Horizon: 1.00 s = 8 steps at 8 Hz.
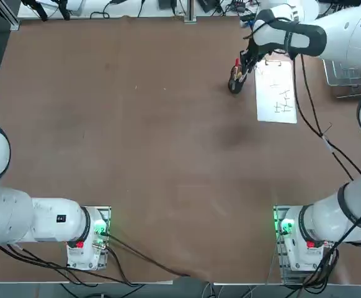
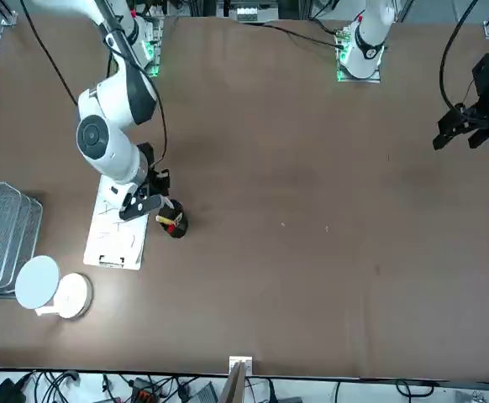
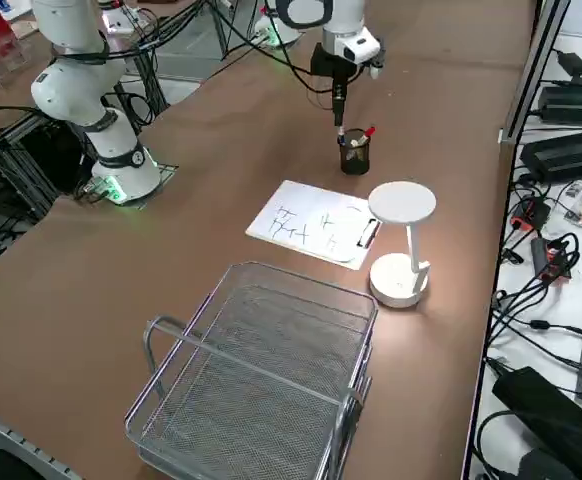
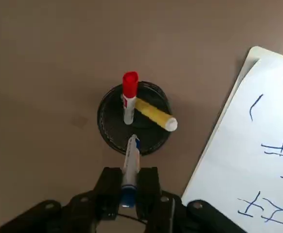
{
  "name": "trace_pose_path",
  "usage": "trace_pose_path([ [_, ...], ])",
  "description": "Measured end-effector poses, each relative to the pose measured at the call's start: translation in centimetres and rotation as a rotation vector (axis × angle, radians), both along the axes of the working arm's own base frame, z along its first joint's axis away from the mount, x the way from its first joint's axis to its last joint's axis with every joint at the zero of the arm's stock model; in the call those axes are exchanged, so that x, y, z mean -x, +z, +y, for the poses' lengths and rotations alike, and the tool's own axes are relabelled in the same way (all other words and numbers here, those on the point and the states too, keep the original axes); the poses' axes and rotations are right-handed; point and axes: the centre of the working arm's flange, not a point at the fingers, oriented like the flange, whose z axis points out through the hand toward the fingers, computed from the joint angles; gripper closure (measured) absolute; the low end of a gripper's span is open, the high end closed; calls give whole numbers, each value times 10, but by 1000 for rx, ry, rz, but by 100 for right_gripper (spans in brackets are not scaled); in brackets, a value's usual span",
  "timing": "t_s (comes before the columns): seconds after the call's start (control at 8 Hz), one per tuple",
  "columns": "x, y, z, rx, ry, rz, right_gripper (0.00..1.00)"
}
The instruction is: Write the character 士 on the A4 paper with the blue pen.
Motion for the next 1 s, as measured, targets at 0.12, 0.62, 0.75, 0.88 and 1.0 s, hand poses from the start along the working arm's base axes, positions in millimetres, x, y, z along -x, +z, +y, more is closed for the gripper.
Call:
trace_pose_path([
  [0.12,-1,-4,0,-2,-1,3,80],
  [0.62,-9,-14,2,-16,6,-54,80],
  [0.75,-11,-15,3,-14,12,-71,80],
  [0.88,-13,-17,3,-15,14,-81,80],
  [1.0,-14,-21,3,-16,15,-85,80],
])
